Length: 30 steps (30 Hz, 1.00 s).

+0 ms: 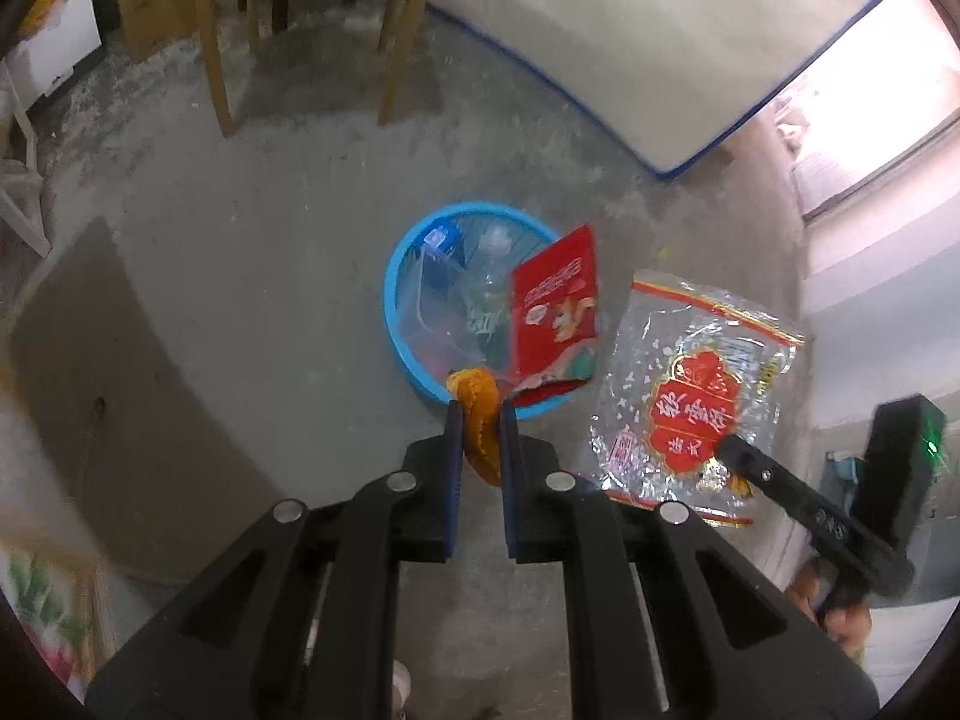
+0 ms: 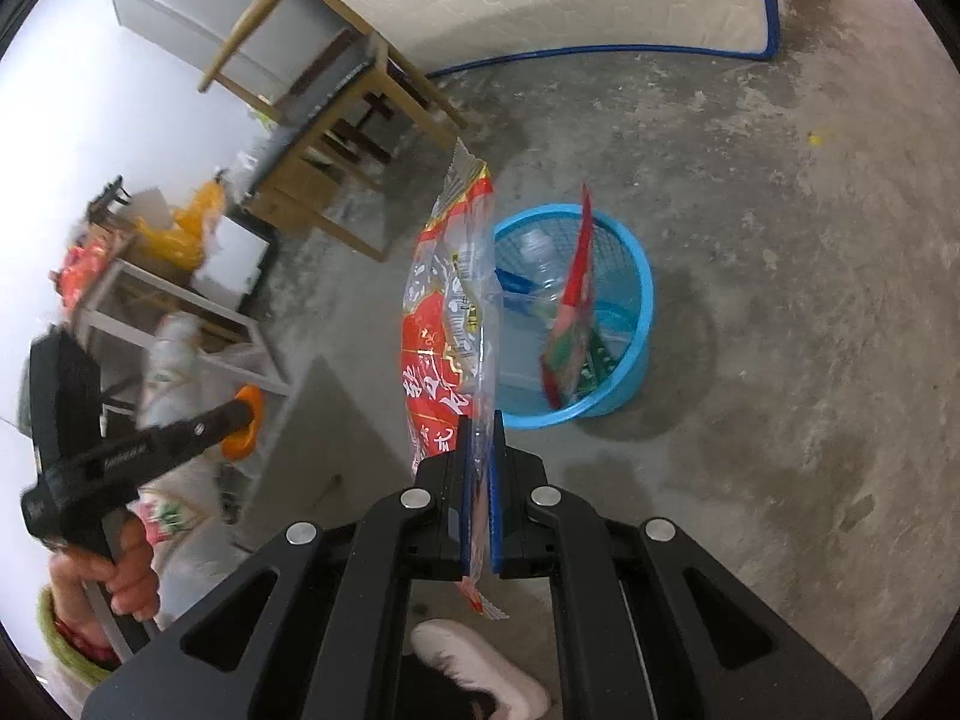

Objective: Collect trash
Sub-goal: 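Open both tools to drop the candy bag and orange peel into the wastebasket, then move both open tools back toward the table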

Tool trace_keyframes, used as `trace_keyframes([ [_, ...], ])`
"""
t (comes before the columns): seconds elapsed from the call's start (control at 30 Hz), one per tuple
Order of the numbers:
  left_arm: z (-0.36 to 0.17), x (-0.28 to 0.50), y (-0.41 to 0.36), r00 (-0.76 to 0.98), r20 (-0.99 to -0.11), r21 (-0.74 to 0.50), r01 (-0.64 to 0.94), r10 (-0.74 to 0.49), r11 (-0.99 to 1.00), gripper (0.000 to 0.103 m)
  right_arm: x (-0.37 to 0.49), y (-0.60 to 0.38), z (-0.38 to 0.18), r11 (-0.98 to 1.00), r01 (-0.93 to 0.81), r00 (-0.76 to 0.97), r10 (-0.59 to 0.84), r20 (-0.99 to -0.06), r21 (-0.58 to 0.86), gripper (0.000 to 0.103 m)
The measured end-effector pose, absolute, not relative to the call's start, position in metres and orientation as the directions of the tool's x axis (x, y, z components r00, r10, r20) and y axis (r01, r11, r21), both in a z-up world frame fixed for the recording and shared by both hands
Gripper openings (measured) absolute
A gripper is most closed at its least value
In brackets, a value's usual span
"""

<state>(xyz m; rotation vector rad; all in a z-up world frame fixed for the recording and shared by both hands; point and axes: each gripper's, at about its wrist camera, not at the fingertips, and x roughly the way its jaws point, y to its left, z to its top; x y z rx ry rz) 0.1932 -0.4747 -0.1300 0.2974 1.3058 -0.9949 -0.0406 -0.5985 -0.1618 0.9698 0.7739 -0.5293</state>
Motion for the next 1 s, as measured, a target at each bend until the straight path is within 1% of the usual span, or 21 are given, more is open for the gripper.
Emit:
trace_keyframes([
  [0.1, -0.156, 0.201, -0.503, -0.097, -0.903, -0.351, 0.727, -0.418, 0.590, 0.010, -0.023, -0.615, -0.177, 0.485, 0.716, 0.602, -0.065, -0.795, 0.502, 0.004],
  [0.2, -0.161, 0.206, -0.533, -0.088, -0.901, -0.347, 0.735, -0.424, 0.583, 0.011, -0.002, -0.632, -0.186, 0.498, 0.729, 0.586, -0.100, -0.804, 0.469, 0.005],
  [0.23, -0.162, 0.208, -0.540, -0.085, -0.899, -0.349, 0.733, -0.430, 0.584, 0.016, 0.007, -0.640, -0.189, 0.500, 0.736, 0.579, -0.116, -0.807, 0.456, 0.006],
  [0.3, -0.165, 0.213, -0.553, -0.088, -0.898, -0.357, 0.720, -0.432, 0.595, 0.051, 0.022, -0.654, -0.197, 0.499, 0.750, 0.563, -0.136, -0.815, 0.435, 0.009],
  [0.33, -0.165, 0.215, -0.557, -0.058, -0.901, -0.339, 0.711, -0.430, 0.616, 0.055, 0.030, -0.660, -0.203, 0.504, 0.747, 0.561, -0.130, -0.817, 0.433, 0.019],
  [0.37, -0.164, 0.215, -0.559, -0.032, -0.901, -0.326, 0.708, -0.433, 0.626, 0.057, 0.038, -0.666, -0.209, 0.507, 0.749, 0.554, -0.125, -0.823, 0.427, 0.028],
  [0.4, -0.162, 0.215, -0.561, -0.019, -0.898, -0.321, 0.710, -0.439, 0.627, 0.059, 0.044, -0.672, -0.219, 0.502, 0.765, 0.531, -0.136, -0.836, 0.404, 0.049],
  [0.43, -0.159, 0.214, -0.559, -0.016, -0.897, -0.320, 0.713, -0.442, 0.623, 0.061, 0.046, -0.674, -0.223, 0.500, 0.775, 0.518, -0.150, -0.842, 0.387, 0.054],
  [0.53, -0.145, 0.210, -0.546, -0.014, -0.883, -0.330, 0.728, -0.468, 0.601, 0.062, 0.045, -0.675, -0.232, 0.497, 0.799, 0.484, -0.198, -0.852, 0.338, 0.054],
  [0.7, -0.120, 0.208, -0.527, 0.027, -0.866, -0.311, 0.752, -0.499, 0.582, 0.062, 0.018, -0.670, -0.230, 0.462, 0.816, 0.488, -0.228, -0.843, 0.347, 0.056],
  [0.83, -0.087, 0.202, -0.497, 0.069, -0.856, -0.274, 0.780, -0.513, 0.562, 0.062, -0.005, -0.660, -0.217, 0.475, 0.807, 0.504, -0.241, -0.829, 0.352, 0.056],
  [1.0, -0.041, 0.191, -0.434, 0.106, -0.827, -0.261, 0.797, -0.552, 0.545, 0.076, -0.033, -0.631, -0.184, 0.500, 0.769, 0.556, -0.219, -0.802, 0.398, 0.063],
])
